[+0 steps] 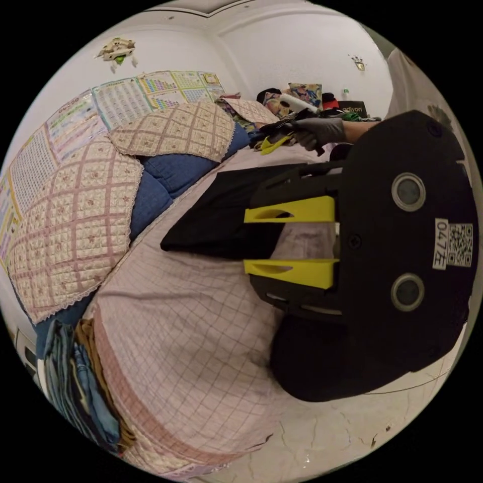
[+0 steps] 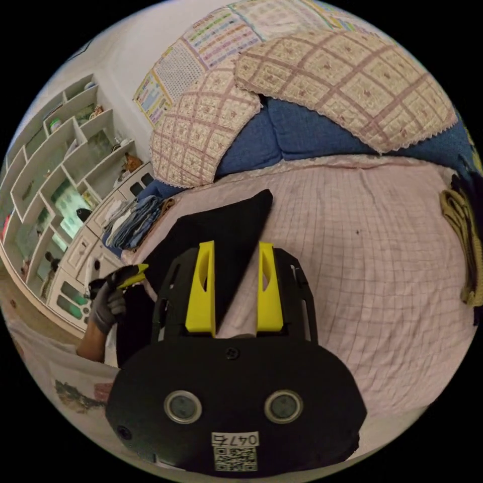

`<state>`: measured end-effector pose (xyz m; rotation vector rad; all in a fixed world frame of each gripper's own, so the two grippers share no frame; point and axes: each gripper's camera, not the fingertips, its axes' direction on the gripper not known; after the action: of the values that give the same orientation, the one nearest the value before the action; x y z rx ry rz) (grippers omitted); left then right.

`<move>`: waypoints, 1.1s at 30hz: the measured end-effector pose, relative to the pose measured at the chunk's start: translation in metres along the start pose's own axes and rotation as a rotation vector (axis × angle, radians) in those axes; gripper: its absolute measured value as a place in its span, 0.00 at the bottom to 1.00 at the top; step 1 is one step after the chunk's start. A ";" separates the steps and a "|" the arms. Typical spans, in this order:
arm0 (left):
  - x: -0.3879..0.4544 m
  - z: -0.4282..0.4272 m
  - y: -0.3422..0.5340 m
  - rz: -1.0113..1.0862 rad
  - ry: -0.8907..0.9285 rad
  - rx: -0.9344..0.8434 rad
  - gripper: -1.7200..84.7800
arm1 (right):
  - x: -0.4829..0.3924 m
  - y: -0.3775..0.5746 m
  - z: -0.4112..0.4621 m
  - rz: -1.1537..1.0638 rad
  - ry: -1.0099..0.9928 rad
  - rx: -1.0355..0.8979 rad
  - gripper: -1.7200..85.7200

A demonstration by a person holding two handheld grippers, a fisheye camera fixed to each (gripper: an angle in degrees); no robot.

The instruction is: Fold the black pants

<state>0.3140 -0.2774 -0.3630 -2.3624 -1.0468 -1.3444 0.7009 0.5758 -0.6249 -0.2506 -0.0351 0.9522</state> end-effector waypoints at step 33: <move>0.167 0.003 -0.116 0.621 0.697 -0.226 0.05 | 0.104 0.088 -0.391 0.059 0.291 0.242 0.01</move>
<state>0.2907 -0.1138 -0.2441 -1.8315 0.0330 -1.8361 0.7459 0.6320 -1.0327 -0.1651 0.3546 0.9612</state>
